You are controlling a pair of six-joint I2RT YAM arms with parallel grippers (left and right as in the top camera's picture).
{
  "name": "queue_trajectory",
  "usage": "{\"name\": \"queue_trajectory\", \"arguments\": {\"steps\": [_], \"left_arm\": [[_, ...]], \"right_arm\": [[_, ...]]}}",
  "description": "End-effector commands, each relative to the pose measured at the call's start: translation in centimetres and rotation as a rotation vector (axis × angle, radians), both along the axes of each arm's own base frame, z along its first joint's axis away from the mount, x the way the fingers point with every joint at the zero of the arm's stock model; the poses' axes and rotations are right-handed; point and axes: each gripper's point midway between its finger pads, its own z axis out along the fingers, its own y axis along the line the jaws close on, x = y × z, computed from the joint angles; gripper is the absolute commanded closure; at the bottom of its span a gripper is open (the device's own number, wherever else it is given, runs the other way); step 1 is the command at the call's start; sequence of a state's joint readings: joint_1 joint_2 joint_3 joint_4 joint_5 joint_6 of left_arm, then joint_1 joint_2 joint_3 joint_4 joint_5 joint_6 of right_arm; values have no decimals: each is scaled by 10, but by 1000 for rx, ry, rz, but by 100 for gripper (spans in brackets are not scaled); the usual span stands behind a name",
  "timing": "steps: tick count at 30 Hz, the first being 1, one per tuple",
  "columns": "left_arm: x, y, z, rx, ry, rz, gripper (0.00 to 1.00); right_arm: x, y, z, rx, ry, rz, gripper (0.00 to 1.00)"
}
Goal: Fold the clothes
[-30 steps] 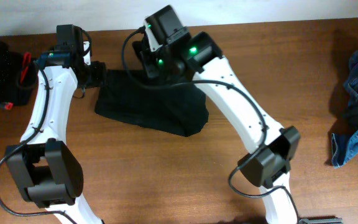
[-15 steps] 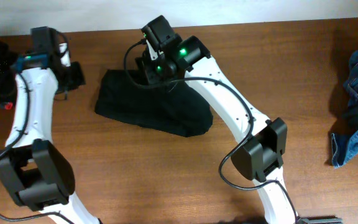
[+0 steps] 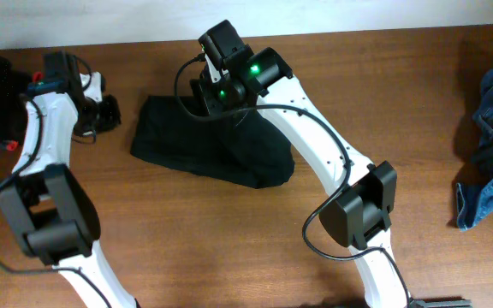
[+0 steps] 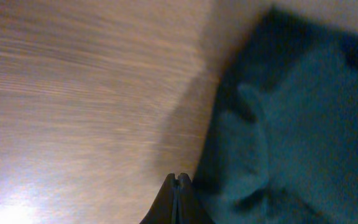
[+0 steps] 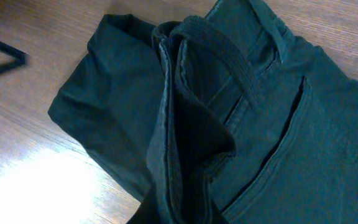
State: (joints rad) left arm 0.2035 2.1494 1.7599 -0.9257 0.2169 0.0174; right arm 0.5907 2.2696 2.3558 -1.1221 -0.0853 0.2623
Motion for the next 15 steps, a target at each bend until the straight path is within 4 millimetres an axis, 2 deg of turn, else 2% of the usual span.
{"name": "queue_trajectory", "arguments": {"steps": [1, 10, 15], "left_arm": [[3, -27, -11, -143, -14, -119, 100], [-6, -29, -38, -135, 58, -141, 100], [-19, -31, -54, -107, 135, -145, 100]], "right_arm": [[3, -5, 4, -20, -23, 7, 96], [1, -7, 2, -35, -21, 27, 96], [3, -17, 1, -26, 6, 15, 96]]}}
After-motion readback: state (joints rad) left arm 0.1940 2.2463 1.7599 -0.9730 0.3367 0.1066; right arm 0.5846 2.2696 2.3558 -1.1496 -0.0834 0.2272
